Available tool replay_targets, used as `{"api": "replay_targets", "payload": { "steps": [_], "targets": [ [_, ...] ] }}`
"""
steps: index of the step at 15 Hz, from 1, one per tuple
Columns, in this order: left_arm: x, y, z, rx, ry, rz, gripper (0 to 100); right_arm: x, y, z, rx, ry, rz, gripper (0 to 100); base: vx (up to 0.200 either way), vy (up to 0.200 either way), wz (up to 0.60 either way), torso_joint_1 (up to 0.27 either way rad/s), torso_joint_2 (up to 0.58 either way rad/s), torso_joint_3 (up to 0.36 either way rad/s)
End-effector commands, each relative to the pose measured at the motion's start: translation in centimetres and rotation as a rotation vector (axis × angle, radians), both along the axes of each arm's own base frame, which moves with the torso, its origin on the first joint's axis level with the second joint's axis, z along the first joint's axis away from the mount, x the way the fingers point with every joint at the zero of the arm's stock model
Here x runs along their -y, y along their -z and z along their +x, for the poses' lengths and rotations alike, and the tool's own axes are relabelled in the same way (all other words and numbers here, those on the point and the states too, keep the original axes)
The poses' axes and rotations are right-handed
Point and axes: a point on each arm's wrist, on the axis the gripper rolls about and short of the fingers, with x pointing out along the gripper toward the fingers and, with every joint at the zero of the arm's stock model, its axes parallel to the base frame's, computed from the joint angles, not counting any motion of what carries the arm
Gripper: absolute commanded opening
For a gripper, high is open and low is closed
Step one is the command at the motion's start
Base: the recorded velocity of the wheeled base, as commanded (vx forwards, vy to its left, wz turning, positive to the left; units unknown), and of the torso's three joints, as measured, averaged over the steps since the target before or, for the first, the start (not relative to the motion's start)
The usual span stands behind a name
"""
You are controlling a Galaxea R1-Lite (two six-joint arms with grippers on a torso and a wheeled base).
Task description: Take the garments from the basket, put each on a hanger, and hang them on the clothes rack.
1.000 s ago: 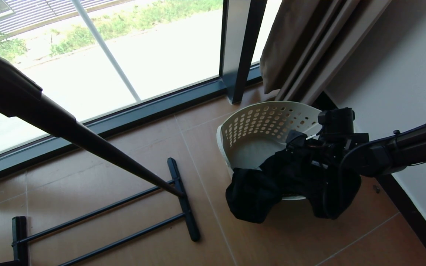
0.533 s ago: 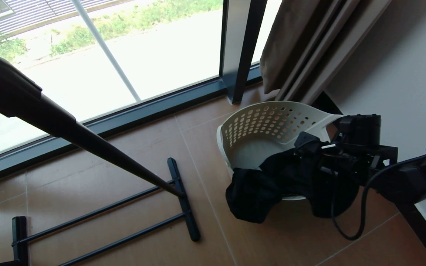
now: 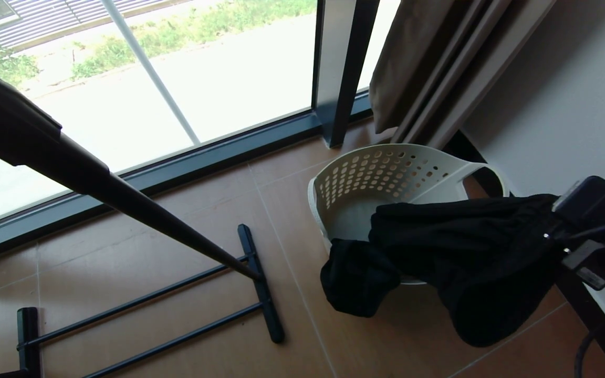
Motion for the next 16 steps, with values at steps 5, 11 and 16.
{"api": "replay_targets", "payload": {
  "steps": [5, 11, 16],
  "targets": [
    [0.0, 0.0, 0.0, -0.002, -0.005, -0.004, 100, 3.1, 0.4, -7.3, 0.059, -0.120, 0.156, 0, 0.000, 0.000, 0.00, 0.000, 0.00, 0.000],
    [0.0, 0.0, 0.0, -0.002, -0.004, -0.003, 100, 2.2, 0.8, -5.7, -0.007, -0.105, 0.299, 0, 0.000, 0.000, 0.00, 0.003, 0.00, 0.121],
    [0.0, 0.0, 0.0, -0.002, -0.004, -0.003, 100, 2.0, 0.8, -5.4, -0.028, -0.133, 0.336, 0, 0.000, 0.000, 0.00, 0.004, 0.00, 0.200]
  ]
}}
